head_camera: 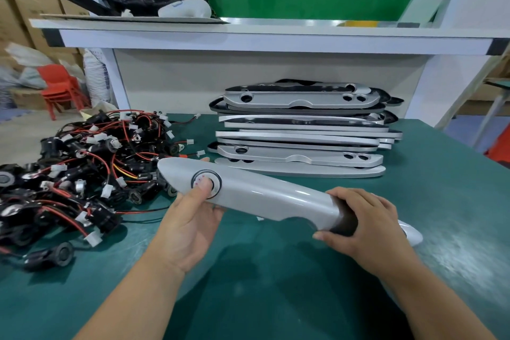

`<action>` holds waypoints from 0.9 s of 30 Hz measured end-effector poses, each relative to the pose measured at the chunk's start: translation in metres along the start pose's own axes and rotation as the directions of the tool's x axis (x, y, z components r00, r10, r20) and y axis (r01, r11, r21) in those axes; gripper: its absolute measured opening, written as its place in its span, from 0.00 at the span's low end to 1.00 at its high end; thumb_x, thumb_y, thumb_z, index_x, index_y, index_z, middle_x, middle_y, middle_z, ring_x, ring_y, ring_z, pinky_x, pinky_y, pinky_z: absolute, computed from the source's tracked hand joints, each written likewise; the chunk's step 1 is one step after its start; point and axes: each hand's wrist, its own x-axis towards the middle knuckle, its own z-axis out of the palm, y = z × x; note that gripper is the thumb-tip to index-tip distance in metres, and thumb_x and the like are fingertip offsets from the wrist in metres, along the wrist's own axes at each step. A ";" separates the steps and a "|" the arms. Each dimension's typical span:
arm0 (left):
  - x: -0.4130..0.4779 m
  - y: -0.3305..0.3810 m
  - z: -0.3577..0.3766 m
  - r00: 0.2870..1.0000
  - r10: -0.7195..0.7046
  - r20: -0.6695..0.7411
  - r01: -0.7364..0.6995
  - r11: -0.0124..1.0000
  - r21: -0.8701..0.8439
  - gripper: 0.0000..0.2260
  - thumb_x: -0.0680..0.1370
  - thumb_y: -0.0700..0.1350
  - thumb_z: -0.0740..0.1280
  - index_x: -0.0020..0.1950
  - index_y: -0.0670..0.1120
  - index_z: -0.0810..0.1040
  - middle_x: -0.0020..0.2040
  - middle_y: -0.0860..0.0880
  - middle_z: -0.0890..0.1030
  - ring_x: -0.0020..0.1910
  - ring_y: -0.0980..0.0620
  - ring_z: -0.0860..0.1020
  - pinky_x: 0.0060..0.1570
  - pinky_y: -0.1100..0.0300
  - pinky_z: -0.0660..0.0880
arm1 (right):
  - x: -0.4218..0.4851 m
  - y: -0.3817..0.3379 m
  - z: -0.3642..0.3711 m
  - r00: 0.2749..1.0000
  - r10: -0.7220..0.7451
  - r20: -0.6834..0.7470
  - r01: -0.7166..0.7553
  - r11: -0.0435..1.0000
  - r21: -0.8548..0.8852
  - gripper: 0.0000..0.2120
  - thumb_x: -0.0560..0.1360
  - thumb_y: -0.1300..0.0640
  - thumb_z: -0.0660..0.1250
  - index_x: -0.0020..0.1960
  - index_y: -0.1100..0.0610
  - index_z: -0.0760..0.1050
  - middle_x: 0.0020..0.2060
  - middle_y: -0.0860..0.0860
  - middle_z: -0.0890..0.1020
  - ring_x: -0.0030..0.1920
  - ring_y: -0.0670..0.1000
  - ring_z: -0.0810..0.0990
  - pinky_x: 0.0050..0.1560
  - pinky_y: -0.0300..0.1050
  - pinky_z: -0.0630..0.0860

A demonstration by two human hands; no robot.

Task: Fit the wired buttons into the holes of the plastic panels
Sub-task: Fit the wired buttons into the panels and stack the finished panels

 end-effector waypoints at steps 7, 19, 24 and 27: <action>0.000 0.000 0.003 0.969 0.194 -0.151 -0.165 0.968 0.188 0.15 0.71 0.47 0.66 0.57 0.52 0.72 0.55 0.51 0.81 0.50 0.53 0.81 0.48 0.55 0.80 | 0.000 -0.002 -0.002 1.000 0.015 -0.008 -0.014 1.000 0.010 0.31 0.60 0.37 0.76 0.59 0.45 0.73 0.51 0.34 0.71 0.54 0.37 0.66 0.65 0.43 0.54; -0.007 -0.019 0.016 0.994 0.113 0.009 -0.113 0.981 0.155 0.12 0.74 0.46 0.66 0.57 0.53 0.75 0.59 0.47 0.81 0.57 0.48 0.80 0.50 0.52 0.78 | 0.025 -0.110 0.023 0.962 -0.256 -0.099 0.265 0.959 0.099 0.20 0.76 0.43 0.55 0.67 0.40 0.69 0.64 0.38 0.73 0.63 0.43 0.70 0.70 0.58 0.52; -0.006 -0.014 0.015 0.996 0.090 0.026 -0.094 0.977 0.192 0.10 0.78 0.53 0.59 0.58 0.52 0.71 0.60 0.49 0.81 0.56 0.51 0.79 0.56 0.45 0.76 | 0.032 -0.111 0.030 0.965 -0.216 -0.148 0.243 0.950 0.195 0.18 0.74 0.43 0.61 0.63 0.43 0.74 0.62 0.38 0.74 0.61 0.39 0.68 0.71 0.53 0.52; -0.007 -0.018 0.019 0.998 0.056 0.041 -0.063 0.978 0.197 0.13 0.76 0.51 0.60 0.59 0.51 0.71 0.59 0.49 0.81 0.56 0.50 0.80 0.50 0.53 0.79 | 0.031 -0.110 0.034 0.953 -0.169 -0.252 0.225 0.951 0.212 0.19 0.71 0.40 0.64 0.53 0.52 0.79 0.55 0.43 0.79 0.57 0.44 0.74 0.65 0.52 0.63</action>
